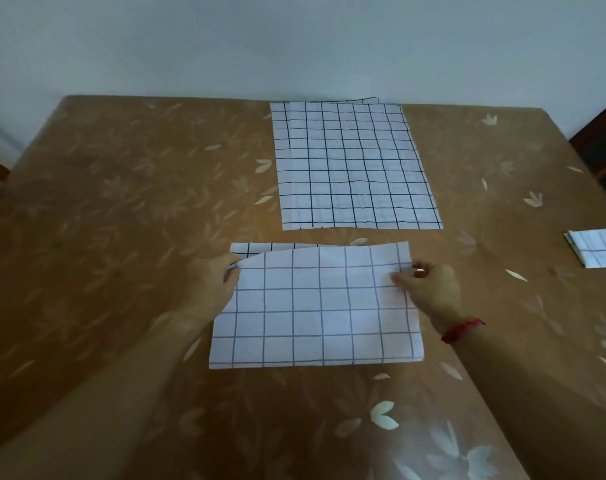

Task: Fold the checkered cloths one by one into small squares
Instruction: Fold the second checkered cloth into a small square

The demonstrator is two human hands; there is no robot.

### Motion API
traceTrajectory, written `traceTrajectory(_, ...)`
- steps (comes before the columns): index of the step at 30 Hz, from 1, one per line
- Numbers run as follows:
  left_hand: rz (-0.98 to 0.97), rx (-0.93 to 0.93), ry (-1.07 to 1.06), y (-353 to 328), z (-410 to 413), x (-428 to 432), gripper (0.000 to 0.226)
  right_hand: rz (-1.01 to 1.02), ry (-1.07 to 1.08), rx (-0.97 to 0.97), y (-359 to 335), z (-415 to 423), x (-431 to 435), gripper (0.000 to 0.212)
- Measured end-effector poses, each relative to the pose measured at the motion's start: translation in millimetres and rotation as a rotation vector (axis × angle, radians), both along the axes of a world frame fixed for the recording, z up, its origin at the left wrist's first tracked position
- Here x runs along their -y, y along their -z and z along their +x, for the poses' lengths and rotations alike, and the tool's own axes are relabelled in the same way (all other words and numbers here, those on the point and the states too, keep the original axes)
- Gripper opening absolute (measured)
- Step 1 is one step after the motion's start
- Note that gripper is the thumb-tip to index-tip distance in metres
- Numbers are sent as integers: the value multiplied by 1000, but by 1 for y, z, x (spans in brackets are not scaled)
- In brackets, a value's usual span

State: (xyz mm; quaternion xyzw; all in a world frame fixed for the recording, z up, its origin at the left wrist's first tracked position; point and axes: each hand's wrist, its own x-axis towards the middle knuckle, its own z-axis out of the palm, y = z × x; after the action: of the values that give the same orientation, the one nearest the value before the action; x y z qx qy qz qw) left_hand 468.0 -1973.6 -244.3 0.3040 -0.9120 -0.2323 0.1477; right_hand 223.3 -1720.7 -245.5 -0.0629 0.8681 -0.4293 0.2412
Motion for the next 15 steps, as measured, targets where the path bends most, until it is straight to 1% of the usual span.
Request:
traceTrajectory(5,-38,-21,5,12,-16,14,13,-4,24,-5,10,-10,9,23)
traceTrajectory(7,-39,-51,-13,15,-20,15,13,-5,27,-20,10,-10,12,26)
traceTrajectory(9,-56,-35,-16,17,-19,16,17,5,38,-32,12,-11,14,27)
traceTrajectory(11,-56,8,5,22,-16,12,28,21,39,-47,13,-10,13,27)
traceTrajectory(13,-35,44,22,26,-8,-1,37,50,27,-76,15,-8,11,30)
traceTrajectory(15,-33,78,22,28,3,-22,39,106,8,-115,14,-3,7,37)
